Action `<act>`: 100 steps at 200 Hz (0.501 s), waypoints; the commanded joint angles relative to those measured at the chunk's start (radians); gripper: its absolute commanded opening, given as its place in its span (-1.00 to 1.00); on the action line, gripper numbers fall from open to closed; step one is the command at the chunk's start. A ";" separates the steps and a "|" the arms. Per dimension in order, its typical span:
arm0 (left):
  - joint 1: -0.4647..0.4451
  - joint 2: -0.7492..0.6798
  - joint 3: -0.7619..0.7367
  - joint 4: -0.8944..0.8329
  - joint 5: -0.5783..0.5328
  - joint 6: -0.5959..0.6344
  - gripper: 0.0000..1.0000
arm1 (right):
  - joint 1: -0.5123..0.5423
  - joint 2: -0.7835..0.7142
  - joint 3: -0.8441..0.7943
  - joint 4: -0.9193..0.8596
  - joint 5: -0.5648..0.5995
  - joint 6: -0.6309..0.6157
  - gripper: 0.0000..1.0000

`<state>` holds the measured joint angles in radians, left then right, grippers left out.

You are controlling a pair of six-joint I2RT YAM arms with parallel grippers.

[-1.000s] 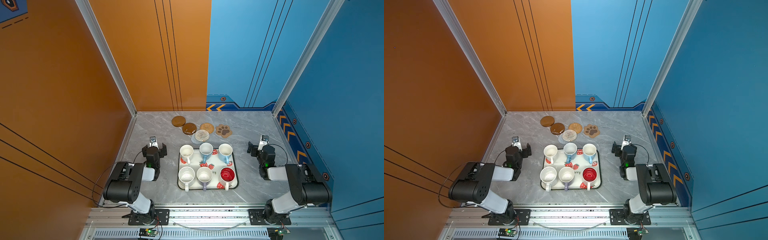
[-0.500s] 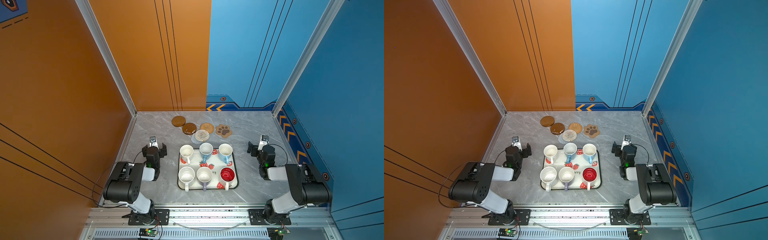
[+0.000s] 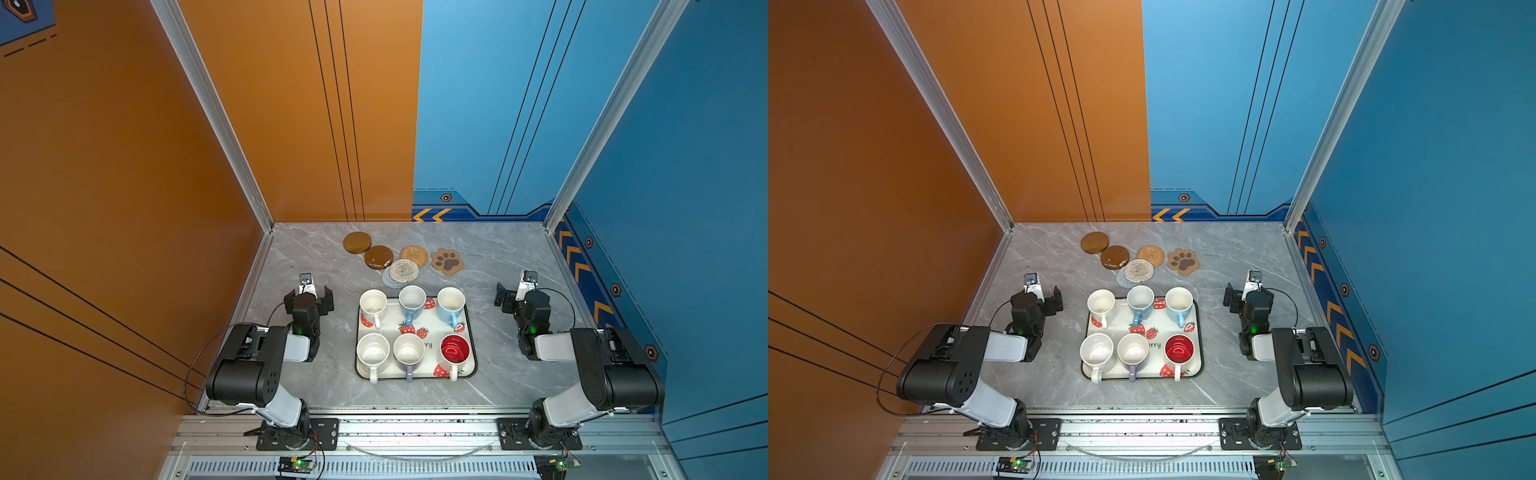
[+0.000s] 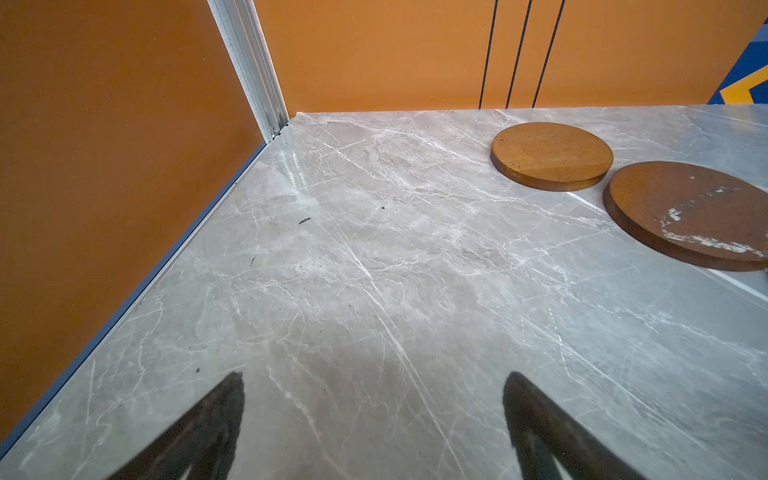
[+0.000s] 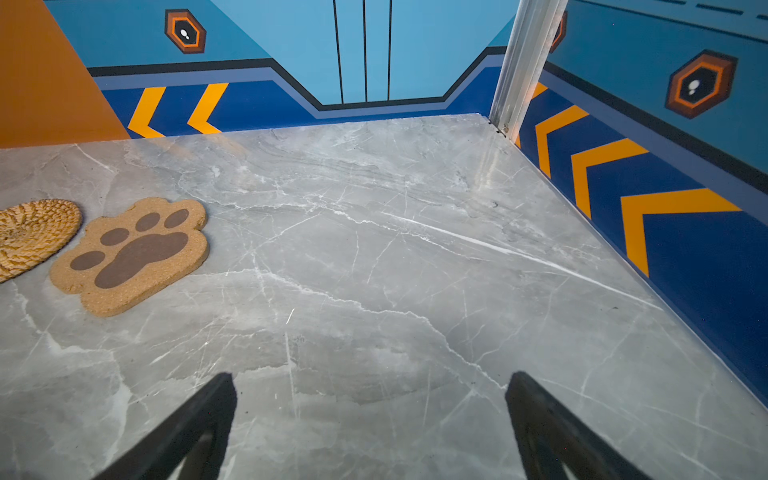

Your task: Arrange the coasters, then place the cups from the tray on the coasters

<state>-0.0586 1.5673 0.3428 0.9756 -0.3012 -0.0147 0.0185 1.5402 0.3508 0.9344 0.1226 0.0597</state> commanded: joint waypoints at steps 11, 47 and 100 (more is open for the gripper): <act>0.000 0.002 0.020 -0.006 0.022 0.015 0.96 | 0.003 0.007 0.019 -0.019 -0.007 0.007 1.00; 0.000 0.003 0.020 -0.006 0.023 0.015 0.96 | 0.003 0.007 0.019 -0.019 -0.007 0.007 1.00; -0.010 -0.134 0.037 -0.152 -0.043 0.007 0.97 | 0.005 -0.044 0.082 -0.170 0.035 0.020 1.00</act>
<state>-0.0593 1.5215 0.3435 0.9195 -0.3058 -0.0147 0.0196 1.5398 0.3630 0.9054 0.1253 0.0597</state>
